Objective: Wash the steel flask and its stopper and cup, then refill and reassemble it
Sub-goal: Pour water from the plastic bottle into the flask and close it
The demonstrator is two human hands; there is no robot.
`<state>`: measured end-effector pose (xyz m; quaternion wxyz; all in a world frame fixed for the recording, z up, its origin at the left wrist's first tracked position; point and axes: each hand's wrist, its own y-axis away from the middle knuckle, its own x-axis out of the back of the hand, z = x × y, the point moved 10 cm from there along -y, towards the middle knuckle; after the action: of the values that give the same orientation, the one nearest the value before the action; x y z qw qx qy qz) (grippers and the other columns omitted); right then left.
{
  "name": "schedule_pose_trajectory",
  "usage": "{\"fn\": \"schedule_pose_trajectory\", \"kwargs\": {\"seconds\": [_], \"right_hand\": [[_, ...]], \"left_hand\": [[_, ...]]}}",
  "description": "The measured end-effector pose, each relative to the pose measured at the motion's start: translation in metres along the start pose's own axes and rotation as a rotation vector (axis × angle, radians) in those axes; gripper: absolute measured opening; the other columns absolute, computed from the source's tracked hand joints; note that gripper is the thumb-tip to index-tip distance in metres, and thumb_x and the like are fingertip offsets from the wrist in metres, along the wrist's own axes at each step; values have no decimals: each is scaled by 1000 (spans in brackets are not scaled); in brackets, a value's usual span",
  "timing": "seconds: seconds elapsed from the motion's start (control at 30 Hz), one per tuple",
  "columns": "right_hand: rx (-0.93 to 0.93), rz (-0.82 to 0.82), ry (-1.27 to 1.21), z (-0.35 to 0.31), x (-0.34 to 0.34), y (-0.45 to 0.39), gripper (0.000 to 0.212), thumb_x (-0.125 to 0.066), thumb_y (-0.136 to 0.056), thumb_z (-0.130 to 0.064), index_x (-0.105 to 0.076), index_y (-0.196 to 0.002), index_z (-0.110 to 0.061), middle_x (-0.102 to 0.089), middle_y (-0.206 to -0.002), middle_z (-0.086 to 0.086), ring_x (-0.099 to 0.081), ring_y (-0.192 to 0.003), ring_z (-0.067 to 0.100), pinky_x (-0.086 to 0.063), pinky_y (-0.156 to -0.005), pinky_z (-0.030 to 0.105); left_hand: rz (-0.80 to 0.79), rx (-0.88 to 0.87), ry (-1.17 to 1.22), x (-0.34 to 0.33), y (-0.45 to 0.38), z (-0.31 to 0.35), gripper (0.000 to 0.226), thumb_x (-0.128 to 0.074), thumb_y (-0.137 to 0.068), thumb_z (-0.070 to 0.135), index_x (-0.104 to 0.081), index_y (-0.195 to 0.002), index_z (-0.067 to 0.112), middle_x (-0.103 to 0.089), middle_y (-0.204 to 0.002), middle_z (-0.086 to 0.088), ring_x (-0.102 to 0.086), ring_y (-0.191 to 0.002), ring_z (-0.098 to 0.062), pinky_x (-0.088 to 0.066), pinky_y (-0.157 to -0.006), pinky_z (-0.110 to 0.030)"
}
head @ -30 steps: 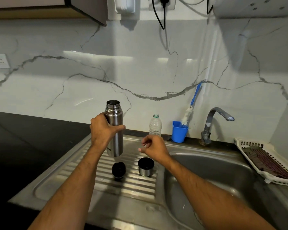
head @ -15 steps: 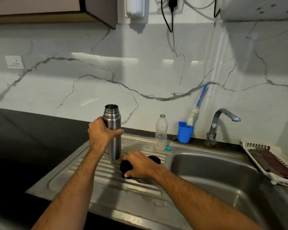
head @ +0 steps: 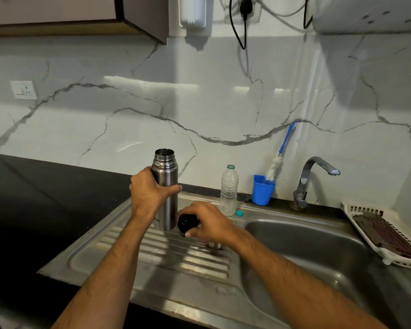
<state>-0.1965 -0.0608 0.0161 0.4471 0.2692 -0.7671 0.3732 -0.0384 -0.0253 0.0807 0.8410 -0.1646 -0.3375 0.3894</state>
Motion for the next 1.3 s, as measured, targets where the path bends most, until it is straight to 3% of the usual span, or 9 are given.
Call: {"fn": "schedule_pose_trajectory", "kwargs": {"seconds": [0.1,0.2,0.37,0.53,0.67,0.87,1.0,1.2,1.3], "right_hand": [[-54,54,-50,12,37,11,58,-87,-77,-26,-64,-130,-27,-65,-123,-4,-58,-116,12,-52,-102,37],[-96,115,-83,24,78,23,59,-88,-76,-24,-65,-130,-29,-66,-121,-4,-59,-115,12,-53,-101,39],[-117,239,-134,27,157,46,59,-87,-77,-17,-67,-131,-27,-67,-119,-2,-64,-109,15,-56,-97,37],[-93,341,-150,20,225,68,58,-81,-84,-14,-62,-138,-24,-65,-126,-3,-61,-113,9,-50,-94,22],[-78,398,-135,16,261,82,58,-79,-86,-14,-61,-139,-25,-65,-128,-3,-59,-115,10,-52,-99,30],[-49,405,-78,14,279,96,56,-77,-87,-14,-61,-139,-23,-66,-128,-1,-60,-119,11,-51,-105,38],[-68,329,-41,24,272,103,56,-76,-88,-12,-60,-140,-21,-65,-126,1,-59,-119,14,-53,-104,40],[-105,258,-8,38,264,114,57,-76,-87,-11,-59,-141,-23,-64,-131,1,-57,-121,11,-52,-103,33],[-105,229,14,39,259,116,58,-76,-88,-11,-58,-142,-23,-62,-136,0,-55,-121,8,-50,-102,28]], "left_hand": [[6,-18,9,-1,8,11,51,-98,-53,42,-67,-86,18,-64,-73,6,-64,-67,-10,-49,-63,-24],[3,-28,10,-4,16,28,51,-97,-52,44,-67,-84,18,-64,-71,7,-63,-66,-10,-51,-67,-27],[-45,-61,19,-21,36,60,54,-96,-49,50,-68,-86,22,-68,-73,7,-64,-66,-7,-45,-57,-21],[-126,-101,61,-47,60,95,55,-97,-52,46,-70,-93,22,-70,-79,7,-62,-67,0,-44,-56,-17],[-205,-97,103,-72,80,118,60,-97,-54,43,-69,-103,23,-70,-88,8,-61,-72,3,-43,-60,-13],[-266,-123,144,-101,107,150,53,-97,-53,43,-66,-93,28,-67,-79,13,-61,-68,4,-44,-57,-12],[-309,-150,163,-118,120,164,55,-97,-54,43,-68,-97,25,-70,-82,12,-63,-68,3,-45,-57,-12],[-334,-178,167,-133,132,174,56,-98,-54,42,-69,-97,21,-69,-81,10,-63,-68,0,-40,-54,-8],[-334,-193,172,-136,134,178,58,-98,-53,43,-70,-98,20,-71,-81,9,-65,-68,-2,-48,-57,-12]]}}
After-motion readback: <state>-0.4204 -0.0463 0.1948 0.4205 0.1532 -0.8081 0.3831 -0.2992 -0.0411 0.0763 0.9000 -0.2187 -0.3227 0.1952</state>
